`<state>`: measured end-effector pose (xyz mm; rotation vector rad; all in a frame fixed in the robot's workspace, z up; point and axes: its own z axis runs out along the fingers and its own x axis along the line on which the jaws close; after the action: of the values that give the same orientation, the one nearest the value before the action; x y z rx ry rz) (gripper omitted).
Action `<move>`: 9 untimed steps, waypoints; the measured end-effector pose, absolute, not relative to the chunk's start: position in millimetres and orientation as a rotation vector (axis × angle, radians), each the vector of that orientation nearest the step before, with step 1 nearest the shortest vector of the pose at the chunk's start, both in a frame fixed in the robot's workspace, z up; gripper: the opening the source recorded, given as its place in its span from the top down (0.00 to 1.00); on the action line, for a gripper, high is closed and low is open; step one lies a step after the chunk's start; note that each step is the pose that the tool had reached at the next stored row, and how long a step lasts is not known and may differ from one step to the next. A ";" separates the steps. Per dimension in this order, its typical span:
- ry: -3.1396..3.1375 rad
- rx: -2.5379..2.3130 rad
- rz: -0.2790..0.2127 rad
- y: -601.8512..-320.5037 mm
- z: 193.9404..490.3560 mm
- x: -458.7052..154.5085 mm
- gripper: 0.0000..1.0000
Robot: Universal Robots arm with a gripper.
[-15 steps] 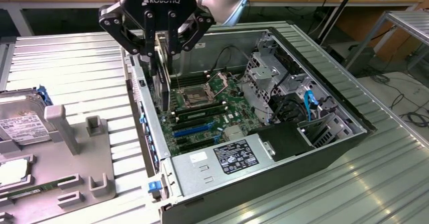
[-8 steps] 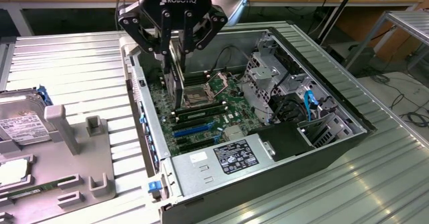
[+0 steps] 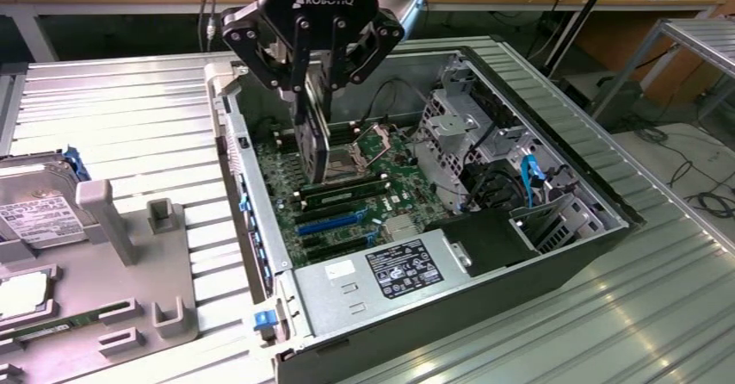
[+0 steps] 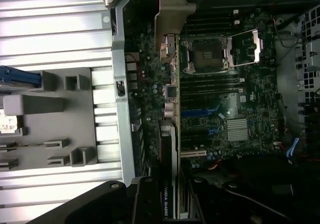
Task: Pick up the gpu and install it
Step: 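Pick up the gpu and move the gpu toward the slot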
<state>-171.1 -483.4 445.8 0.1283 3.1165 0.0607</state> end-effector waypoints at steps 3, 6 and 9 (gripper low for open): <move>3.116 0.128 0.061 -483.4 445.8 -162.2 0.73; 3.116 0.128 0.061 -483.4 445.8 -155.3 0.73; 3.116 0.128 0.061 -483.4 445.8 -146.7 0.73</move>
<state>-146.7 -483.4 445.8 0.1283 3.1164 0.0608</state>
